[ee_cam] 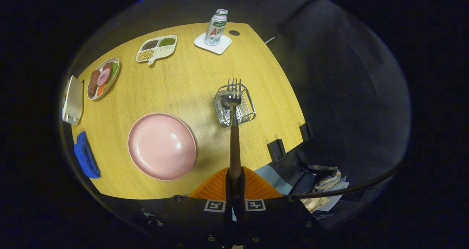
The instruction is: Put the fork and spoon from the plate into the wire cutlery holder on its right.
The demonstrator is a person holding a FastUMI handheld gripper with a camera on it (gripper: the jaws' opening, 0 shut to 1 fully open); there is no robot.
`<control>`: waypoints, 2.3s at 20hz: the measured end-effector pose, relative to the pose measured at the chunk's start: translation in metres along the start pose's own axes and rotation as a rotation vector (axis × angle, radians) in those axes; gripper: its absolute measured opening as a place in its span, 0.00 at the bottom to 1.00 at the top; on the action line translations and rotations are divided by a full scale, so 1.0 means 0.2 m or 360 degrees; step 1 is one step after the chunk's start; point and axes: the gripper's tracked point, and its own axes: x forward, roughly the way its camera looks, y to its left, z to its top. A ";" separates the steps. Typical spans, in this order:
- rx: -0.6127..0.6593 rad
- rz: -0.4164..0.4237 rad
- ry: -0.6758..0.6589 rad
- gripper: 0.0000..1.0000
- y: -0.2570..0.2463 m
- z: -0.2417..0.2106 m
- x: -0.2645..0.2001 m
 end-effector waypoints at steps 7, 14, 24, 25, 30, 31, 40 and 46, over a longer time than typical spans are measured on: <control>-0.0116 0.0013 0.0083 0.06 -0.11 -0.02 0.16; -0.0217 0.0091 0.0154 0.05 -0.10 -0.02 0.27; -0.0292 0.0172 0.0258 0.10 -0.08 0.05 0.30; -0.0294 0.0181 0.0245 0.12 -0.07 0.07 0.29; -0.0258 0.0211 0.0192 0.15 -0.07 0.11 0.24; -0.0240 0.0217 0.0182 0.15 -0.06 0.11 0.23; -0.0201 0.0151 0.0027 0.15 -0.06 0.12 0.05; -0.0179 0.0158 -0.0008 0.14 -0.06 0.14 0.03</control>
